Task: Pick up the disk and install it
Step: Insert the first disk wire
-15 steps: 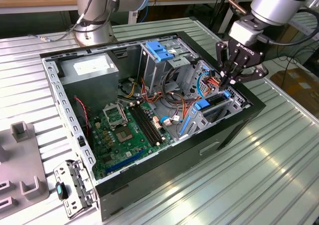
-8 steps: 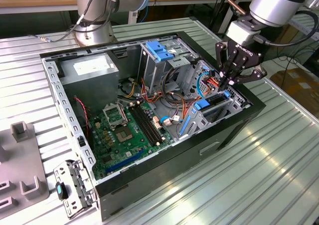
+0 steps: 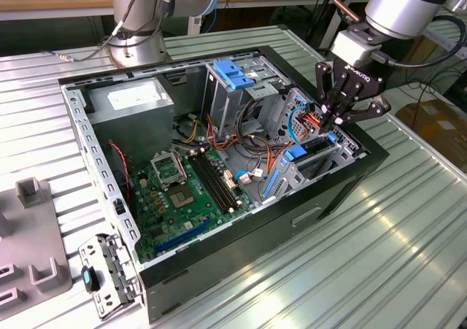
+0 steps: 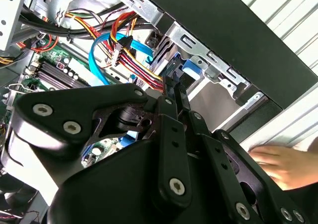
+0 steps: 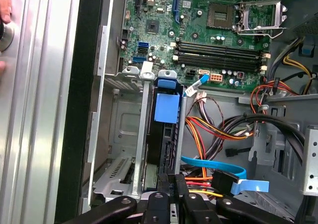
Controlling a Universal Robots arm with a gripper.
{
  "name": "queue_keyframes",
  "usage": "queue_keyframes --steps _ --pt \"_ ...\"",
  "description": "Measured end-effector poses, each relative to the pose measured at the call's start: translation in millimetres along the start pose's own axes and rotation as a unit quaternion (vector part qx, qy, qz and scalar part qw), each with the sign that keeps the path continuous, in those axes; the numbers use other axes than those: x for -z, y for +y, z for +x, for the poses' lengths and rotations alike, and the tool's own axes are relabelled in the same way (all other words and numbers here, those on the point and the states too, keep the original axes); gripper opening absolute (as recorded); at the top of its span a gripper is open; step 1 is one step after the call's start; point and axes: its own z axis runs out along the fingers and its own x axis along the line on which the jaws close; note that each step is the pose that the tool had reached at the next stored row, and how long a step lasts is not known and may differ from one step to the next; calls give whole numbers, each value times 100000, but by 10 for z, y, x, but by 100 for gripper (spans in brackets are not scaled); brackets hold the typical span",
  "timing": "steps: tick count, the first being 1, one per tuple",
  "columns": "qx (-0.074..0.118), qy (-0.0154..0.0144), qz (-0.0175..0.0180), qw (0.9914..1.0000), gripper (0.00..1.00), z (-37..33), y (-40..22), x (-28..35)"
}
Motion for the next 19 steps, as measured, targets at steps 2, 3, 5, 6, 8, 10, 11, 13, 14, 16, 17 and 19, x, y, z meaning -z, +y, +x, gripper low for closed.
queue_keyframes --steps 2,3,5,6,8,10,11,13,14,16,17,19 --pt "0 2 0 100000 16 0 0 0" --pt "-3 1 -1 100000 16 0 0 0" --pt "-642 -15 0 99998 16 -2 0 -1" --pt "-1253 -22 -5 99992 16 -2 0 -1" --pt "-3179 -45 -11 99949 16 -3 0 -9" --pt "-5158 -72 -17 99867 16 -2 -1 -28" --pt "-5792 -80 -15 99832 16 -3 -1 -52" --pt "-5840 -52 391 99829 16 -10 52 -82" --pt "-5832 -47 571 99828 16 -11 59 -91" --pt "-6202 -28 834 99804 16 -11 61 -105" --pt "-6227 -27 965 99801 16 -4 65 -109" --pt "-6226 -5 1313 99797 16 16 98 -112"
